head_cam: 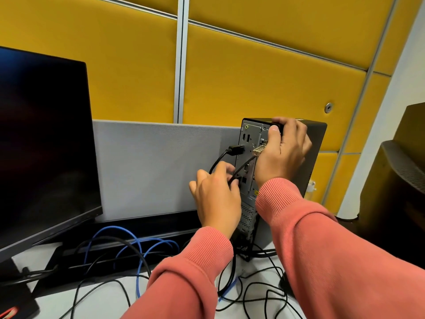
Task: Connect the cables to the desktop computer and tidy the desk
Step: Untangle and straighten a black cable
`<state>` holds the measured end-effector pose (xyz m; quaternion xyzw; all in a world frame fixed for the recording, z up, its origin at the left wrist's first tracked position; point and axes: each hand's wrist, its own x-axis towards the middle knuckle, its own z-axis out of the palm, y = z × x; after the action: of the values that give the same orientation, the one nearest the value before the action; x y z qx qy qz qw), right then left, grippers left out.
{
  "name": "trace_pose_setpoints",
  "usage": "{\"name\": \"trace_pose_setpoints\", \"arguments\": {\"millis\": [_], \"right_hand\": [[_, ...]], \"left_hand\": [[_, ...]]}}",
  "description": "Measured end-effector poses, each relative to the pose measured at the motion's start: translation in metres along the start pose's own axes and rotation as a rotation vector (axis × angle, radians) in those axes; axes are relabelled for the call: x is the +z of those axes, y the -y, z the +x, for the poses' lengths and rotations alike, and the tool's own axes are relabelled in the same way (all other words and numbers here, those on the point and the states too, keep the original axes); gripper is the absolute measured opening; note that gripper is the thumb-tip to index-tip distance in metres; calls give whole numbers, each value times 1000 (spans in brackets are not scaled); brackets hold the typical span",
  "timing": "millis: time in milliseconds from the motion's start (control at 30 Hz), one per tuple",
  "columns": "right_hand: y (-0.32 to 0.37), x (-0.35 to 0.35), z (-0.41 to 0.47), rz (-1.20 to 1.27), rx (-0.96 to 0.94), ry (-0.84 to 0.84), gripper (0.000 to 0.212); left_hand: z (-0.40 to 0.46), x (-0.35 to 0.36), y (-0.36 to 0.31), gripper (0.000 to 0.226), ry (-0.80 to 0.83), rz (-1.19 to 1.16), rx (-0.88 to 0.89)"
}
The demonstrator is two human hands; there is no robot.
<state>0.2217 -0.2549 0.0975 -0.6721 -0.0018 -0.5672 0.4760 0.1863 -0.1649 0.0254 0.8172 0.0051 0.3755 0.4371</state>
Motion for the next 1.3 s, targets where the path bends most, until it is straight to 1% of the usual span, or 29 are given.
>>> {"name": "trace_pose_setpoints", "arguments": {"millis": [267,600,700,767,867,967,1033,1133,1233,1300], "right_hand": [[3,0,-1,17,14,0,25],[2,-1,-1,8,14,11,24],[3,-1,-2,-8,11,18,24],[5,-3,-3,-9,18,20,24],[9,-4,-3,8,32,43,24],[16,-9,-5,22,77,91,27],[20,-11,-4,-14,111,133,33],[38,-23,-11,-56,229,218,44],[55,-37,-27,39,323,272,56],[64,-51,-48,96,307,285,60]], "left_hand": [[-2,10,-4,20,-14,11,-58],[-3,3,-5,19,29,25,-43],[0,-1,1,23,84,51,-2],[-2,-8,3,32,143,67,44],[-10,-31,1,49,276,58,74],[-17,-55,3,55,412,58,118],[-19,-69,7,53,482,75,161],[-28,-104,14,47,538,120,207],[-41,-146,25,37,570,143,210],[-54,-172,37,32,575,208,184]]}}
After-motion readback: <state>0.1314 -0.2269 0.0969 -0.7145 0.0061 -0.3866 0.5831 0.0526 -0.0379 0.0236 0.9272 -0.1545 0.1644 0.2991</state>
